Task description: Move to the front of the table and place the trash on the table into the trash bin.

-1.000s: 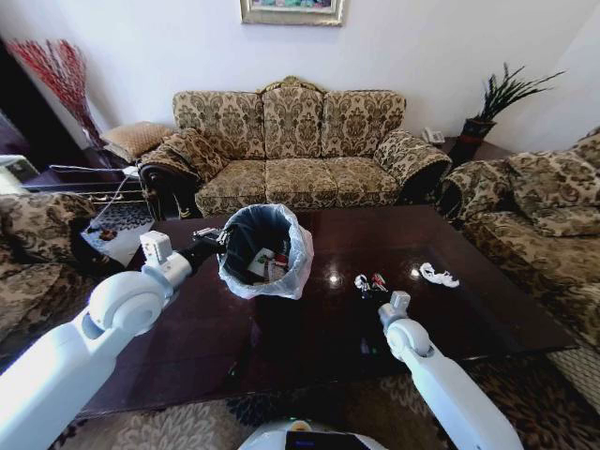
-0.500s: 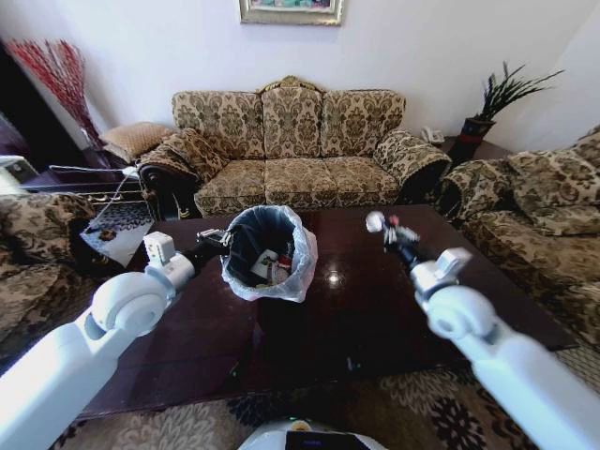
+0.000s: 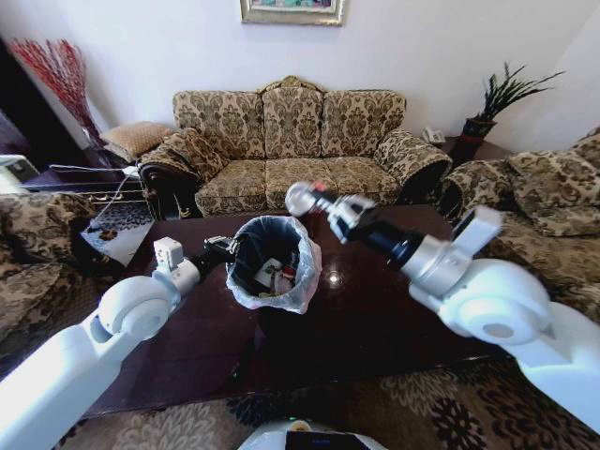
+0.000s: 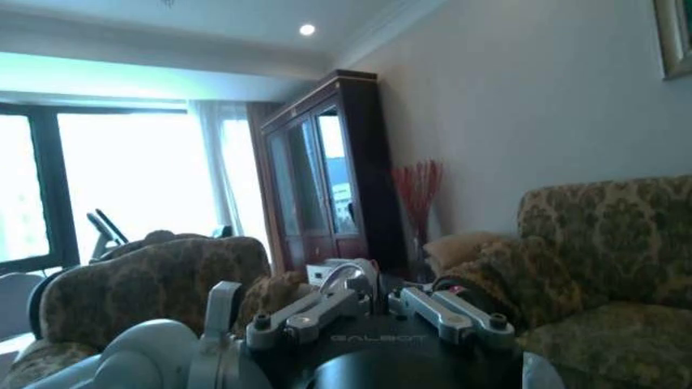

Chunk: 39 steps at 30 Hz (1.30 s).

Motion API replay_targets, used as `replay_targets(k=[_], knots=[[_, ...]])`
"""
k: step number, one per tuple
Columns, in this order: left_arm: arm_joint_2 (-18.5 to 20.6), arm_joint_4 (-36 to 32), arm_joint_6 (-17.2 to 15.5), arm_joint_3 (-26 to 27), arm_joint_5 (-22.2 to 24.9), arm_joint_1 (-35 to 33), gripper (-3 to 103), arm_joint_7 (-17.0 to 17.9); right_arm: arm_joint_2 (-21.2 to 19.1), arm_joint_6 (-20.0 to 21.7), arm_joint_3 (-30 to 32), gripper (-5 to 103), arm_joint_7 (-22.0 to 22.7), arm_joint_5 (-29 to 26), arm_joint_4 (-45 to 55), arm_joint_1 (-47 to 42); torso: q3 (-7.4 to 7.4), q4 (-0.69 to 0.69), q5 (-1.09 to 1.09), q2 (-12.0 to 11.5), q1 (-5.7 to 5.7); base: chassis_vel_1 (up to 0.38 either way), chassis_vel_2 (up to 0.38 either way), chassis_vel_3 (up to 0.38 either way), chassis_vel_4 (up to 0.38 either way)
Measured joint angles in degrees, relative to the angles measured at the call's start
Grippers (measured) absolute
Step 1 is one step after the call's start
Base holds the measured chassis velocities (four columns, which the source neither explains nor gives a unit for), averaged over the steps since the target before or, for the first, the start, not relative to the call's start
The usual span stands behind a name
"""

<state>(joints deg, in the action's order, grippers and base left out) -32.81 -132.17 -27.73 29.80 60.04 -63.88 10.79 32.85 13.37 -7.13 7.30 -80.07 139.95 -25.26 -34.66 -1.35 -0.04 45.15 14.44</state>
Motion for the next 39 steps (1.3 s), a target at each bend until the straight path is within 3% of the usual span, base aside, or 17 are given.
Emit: replay_targets(k=[2,8,10,11,16,18,22,23,25,27,28,31,32,33,36,37,39], knots=[[0.3,-0.1,-0.1,0.0,0.1,0.0,3,-0.6,1.3,-0.5,-4.7,1,-1.5,0.3,-1.4,3.0,0.0,-0.01,0.02,0.0,0.0,0.0,0.0,0.0,0.0],[0.1,-0.7,-0.2,0.1,0.3,-0.6,3,-0.8,3.1,0.6,-8.9,-1,-2.6,2.4,-4.0,6.2,0.0,-0.05,0.05,0.0,0.0,0.0,0.0,0.0,0.0],[0.1,-0.7,-0.2,0.5,0.3,-0.6,3,-0.8,3.5,1.3,-9.8,10,-3.1,3.2,-4.8,6.5,0.0,-0.02,0.02,0.0,0.0,0.0,0.0,0.0,0.0],[0.2,-0.6,-0.2,0.8,0.3,-0.6,3,-0.8,3.5,1.4,-9.9,20,-3.1,3.6,-4.8,6.1,0.0,-0.01,0.02,0.0,0.0,0.0,0.0,0.0,0.0],[0.4,-0.4,-0.2,1.0,0.5,-0.6,3,-0.8,3.3,1.4,-9.9,31,-3.0,3.8,-4.3,5.2,0.0,-0.01,0.02,0.0,0.0,0.0,0.0,0.0,0.0],[0.3,-0.3,-0.2,1.0,0.5,-0.5,3,-0.8,3.3,1.4,-9.3,42,-2.1,4.1,-4.0,4.6,0.0,-0.03,0.02,0.0,0.0,0.0,0.0,0.0,0.0],[-0.6,1.3,-0.2,1.8,0.4,-0.5,3,-0.7,2.1,0.4,-4.1,59,3.3,4.8,-4.0,0.5,0.0,-0.02,0.03,0.0,0.0,0.0,0.0,0.0,0.0],[-0.9,2.1,-0.2,2.4,0.3,-0.4,3,-0.5,1.1,-0.7,-2.0,64,7.0,6.9,-4.8,-2.1,0.0,-0.02,0.04,0.0,0.0,0.0,0.0,0.0,0.0],[-1.0,2.5,-0.2,2.7,0.3,-0.3,3,-0.3,0.8,-1.2,-1.1,64,8.4,8.2,-5.3,-3.3,0.0,-0.02,0.04,0.0,0.0,0.0,0.0,0.0,0.0],[-1.1,3.2,-0.1,3.8,0.2,-0.1,3,0.1,-0.2,-2.1,2.8,74,12.3,13.8,-7.8,-8.3,0.0,-0.01,0.02,0.0,0.0,0.0,0.0,0.0,0.0],[-1.3,3.2,0.0,4.9,-0.1,-0.6,3,0.1,-0.3,-1.5,4.9,80,15.4,17.4,-9.8,-11.4,0.0,0.0,0.01,0.0,0.0,0.0,0.0,0.0,0.0],[-1.8,3.2,0.5,6.0,-0.6,-1.1,3,0.4,0.4,0.9,9.0,85,19.3,20.4,-11.8,-16.7,0.0,-0.05,0.0,0.0,0.01,0.0,0.0,0.0,0.0],[-2.2,3.2,0.7,6.4,-0.8,-1.2,3,0.5,1.5,3.2,13.5,95,21.0,22.0,-12.7,-22.1,0.0,-0.06,0.01,0.0,0.0,0.0,0.0,0.0,0.0],[-2.2,3.2,0.7,6.4,-0.8,-1.2,3,0.5,1.5,3.2,13.5,95,21.0,22.0,-12.7,-22.1,0.0,-0.06,0.01,0.0,0.0,0.0,0.0,0.0,0.0],[-3.2,2.6,0.9,7.4,-0.6,-1.6,3,0.3,7.0,6.2,30.7,100,20.6,28.9,-13.4,-41.4,0.01,-0.02,0.05,0.0,0.0,0.0,0.0,0.0,0.0],[-3.2,2.6,0.9,7.4,-0.6,-1.6,3,0.3,7.0,6.2,30.7,100,20.6,28.9,-13.4,-41.4,0.01,-0.02,0.05,0.0,0.0,0.0,0.0,0.0,0.0],[-3.5,2.6,1.1,7.8,-0.6,-1.6,3,-0.1,10.8,6.2,37.5,100,18.2,32.8,-13.4,-49.9,0.0,0.01,0.01,0.0,0.0,0.0,0.0,0.0,0.0]])
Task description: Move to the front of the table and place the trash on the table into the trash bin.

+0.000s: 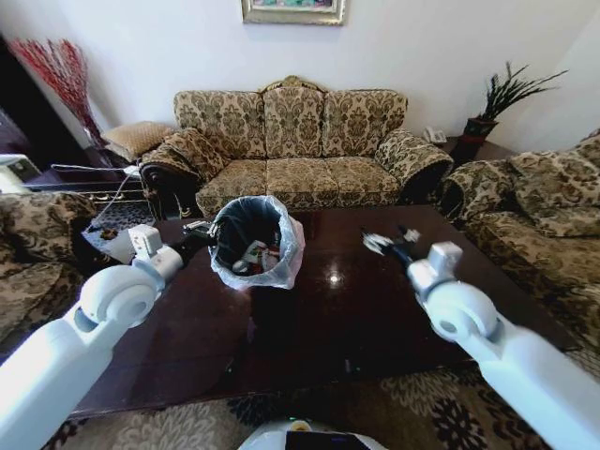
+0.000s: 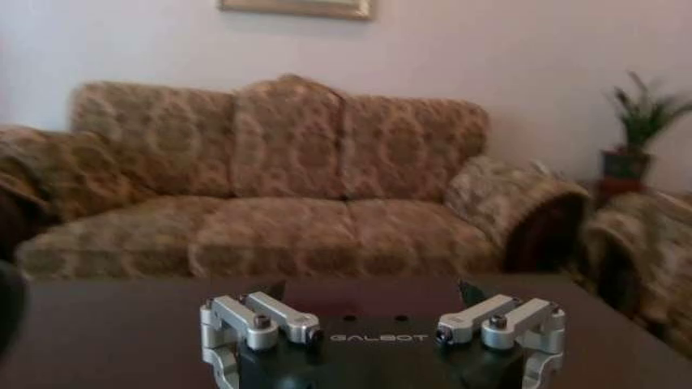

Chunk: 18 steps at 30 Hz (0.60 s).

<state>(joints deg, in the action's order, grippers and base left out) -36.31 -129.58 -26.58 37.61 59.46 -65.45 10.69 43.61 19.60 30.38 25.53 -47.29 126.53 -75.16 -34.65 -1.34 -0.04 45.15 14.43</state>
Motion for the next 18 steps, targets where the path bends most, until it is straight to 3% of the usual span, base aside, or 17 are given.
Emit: replay_targets(k=[2,6,18], knots=[[-0.6,-0.1,0.4,0.3,0.0,0.1,3,-0.7,6.3,-1.5,7.9,100,-4.5,6.3,-0.9,-9.7,0.01,0.02,-0.01,0.0,-0.01,0.0,0.0,0.0,0.0],[-1.6,-0.5,0.6,-0.2,-0.2,0.4,3,-1.3,11.3,-1.2,13.3,100,-7.3,9.8,-1.4,-14.9,0.01,-0.04,0.02,0.0,-0.01,0.0,0.0,0.0,0.0],[-5.5,-4.7,0.6,-0.7,-0.3,-1.8,3,-1.0,14.1,0.6,13.0,100,-8.9,14.1,0.0,-16.7,0.0,-0.04,0.02,0.0,-0.01,-0.002,-0.006,0.004,0.004]])
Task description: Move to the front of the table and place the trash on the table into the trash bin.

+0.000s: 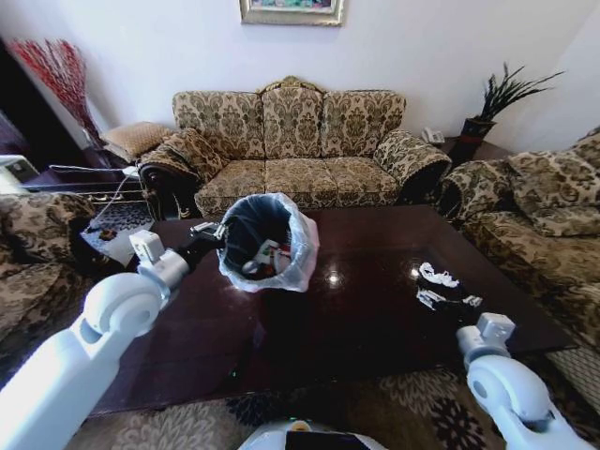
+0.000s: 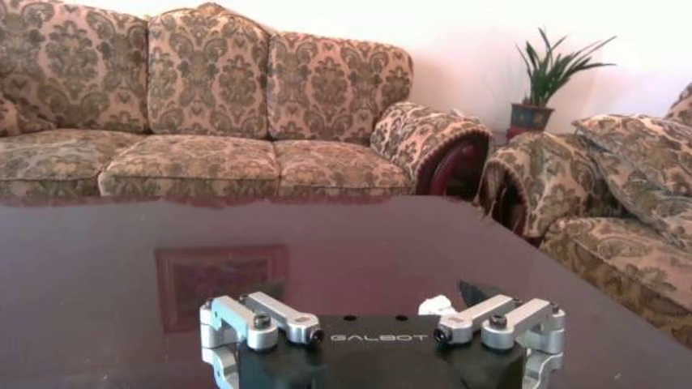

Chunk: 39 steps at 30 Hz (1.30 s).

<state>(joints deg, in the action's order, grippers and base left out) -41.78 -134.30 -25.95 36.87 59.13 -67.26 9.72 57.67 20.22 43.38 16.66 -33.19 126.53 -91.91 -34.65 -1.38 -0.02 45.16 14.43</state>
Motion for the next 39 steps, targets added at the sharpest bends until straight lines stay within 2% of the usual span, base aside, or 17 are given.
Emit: replay_targets(k=[10,19,24,26,28,32,34,35,38,39], knots=[[-0.6,-2.3,-0.3,-0.1,-0.3,-1.7,3,1.2,0.9,-1.8,-2.8,100,-0.1,1.5,-0.7,0.0,-0.01,0.01,0.0,0.0,0.01,-0.137,-0.161,0.164,0.162],[-1.4,-3.4,-0.3,-0.1,-1.4,-3.7,3,1.2,0.9,-2.0,-4.2,100,1.0,1.6,-0.9,0.3,-0.01,0.02,0.0,0.0,0.01,-0.302,-0.293,0.287,0.291],[-1.8,-4.2,-0.3,0.0,-2.1,-4.9,3,1.2,0.8,-3.9,-6.0,100,1.8,3.0,-2.2,1.1,0.0,0.01,0.03,0.0,0.0,-0.304,-0.311,0.29,0.306],[-1.9,-4.9,-0.3,0.3,-2.2,-5.6,3,1.3,0.6,-4.5,-7.1,100,2.9,2.9,-2.5,2.0,-0.01,0.01,-0.07,0.0,0.01,-0.184,-0.182,0.151,0.17],[-1.9,-5.1,-0.3,0.4,-2.2,-5.7,3,1.3,0.5,-4.6,-7.4,100,3.2,2.9,-2.6,2.3,-0.01,0.01,-0.1,0.0,0.01,-0.134,-0.093,0.099,0.115],[-2.0,-5.5,-0.3,1.1,-2.3,-6.4,3,1.5,0.2,-4.5,-8.2,100,4.4,2.5,-3.1,3.4,-0.01,0.03,-0.02,0.0,0.0,-0.022,-0.025,0.017,0.006],[-2.1,-5.7,-0.3,1.6,-2.5,-7.0,3,1.6,0.5,-4.0,-8.7,100,6.3,0.6,-3.0,3.9,-0.01,-0.01,0.12,0.0,0.01,0.018,0.025,-0.016,-0.011],[-2.2,-6.0,-0.3,2.1,-2.6,-7.4,3,1.6,0.8,-4.0,-8.8,100,6.6,0.3,-3.0,3.9,-0.01,-0.05,0.04,0.0,0.01,0.047,0.062,-0.027,-0.021],[-2.3,-6.2,-0.3,2.4,-2.6,-7.7,3,1.6,1.0,-4.0,-8.9,100,6.7,0.8,-3.1,3.8,0.0,-0.06,0.03,0.0,0.01,0.03,0.072,-0.002,-0.036],[-2.3,-6.3,-0.3,2.5,-2.6,-7.8,3,1.6,1.2,-4.0,-8.9,100,6.8,1.1,-3.1,3.6,-0.01,-0.01,0.04,0.0,0.01,0.0,0.0,0.0,0.0]])
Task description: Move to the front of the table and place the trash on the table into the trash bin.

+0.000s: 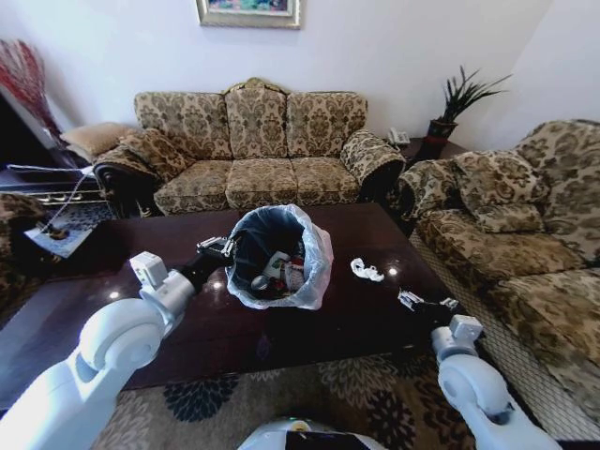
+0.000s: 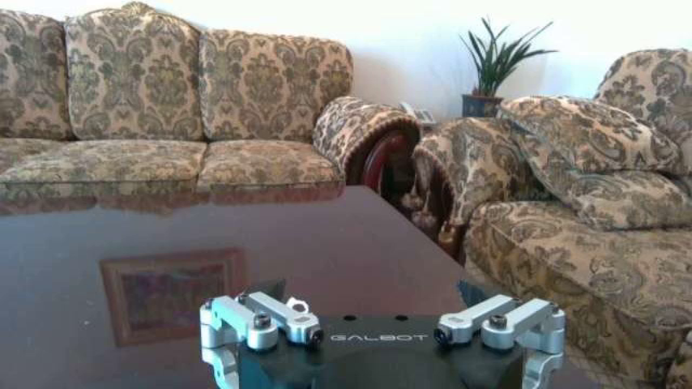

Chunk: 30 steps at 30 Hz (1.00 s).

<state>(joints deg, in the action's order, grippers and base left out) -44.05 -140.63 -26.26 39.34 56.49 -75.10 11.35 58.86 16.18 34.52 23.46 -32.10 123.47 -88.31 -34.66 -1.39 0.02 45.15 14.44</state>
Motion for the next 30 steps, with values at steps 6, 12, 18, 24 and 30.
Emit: replay_targets(k=[6,12,18,24,30], knots=[[0.0,-0.5,0.0,0.0,0.0,-0.2,3,0.0,0.4,0.4,0.1,100,0.1,0.2,0.1,-0.4,0.01,0.06,-0.07,0.0,-0.01,-0.061,0.016,0.043,-0.046],[0.0,-0.9,0.0,0.7,-0.1,-1.1,3,0.0,0.8,0.6,-0.1,100,-0.9,0.8,0.2,-0.5,0.01,0.02,-0.02,0.0,-0.01,-0.141,0.137,0.131,-0.135],[0.2,-1.6,0.0,3.2,-0.1,-2.9,3,0.0,1.0,1.1,-3.6,100,-0.7,2.0,-2.2,2.1,-0.04,0.01,-0.03,0.0,0.09,-0.091,0.104,0.094,-0.094],[0.4,-1.8,0.0,4.2,0.2,-3.7,3,0.1,0.5,-0.7,-10.2,100,-0.6,1.6,-8.1,7.3,0.03,0.02,-0.03,0.0,-0.07,0.0,0.0,0.0,0.0],[0.3,-1.6,0.0,6.3,0.2,-6.0,3,0.6,0.8,-3.3,-19.6,100,-0.6,0.7,-18.3,17.2,-0.02,0.0,-0.02,0.0,0.02,0.0,0.0,0.0,0.0]])
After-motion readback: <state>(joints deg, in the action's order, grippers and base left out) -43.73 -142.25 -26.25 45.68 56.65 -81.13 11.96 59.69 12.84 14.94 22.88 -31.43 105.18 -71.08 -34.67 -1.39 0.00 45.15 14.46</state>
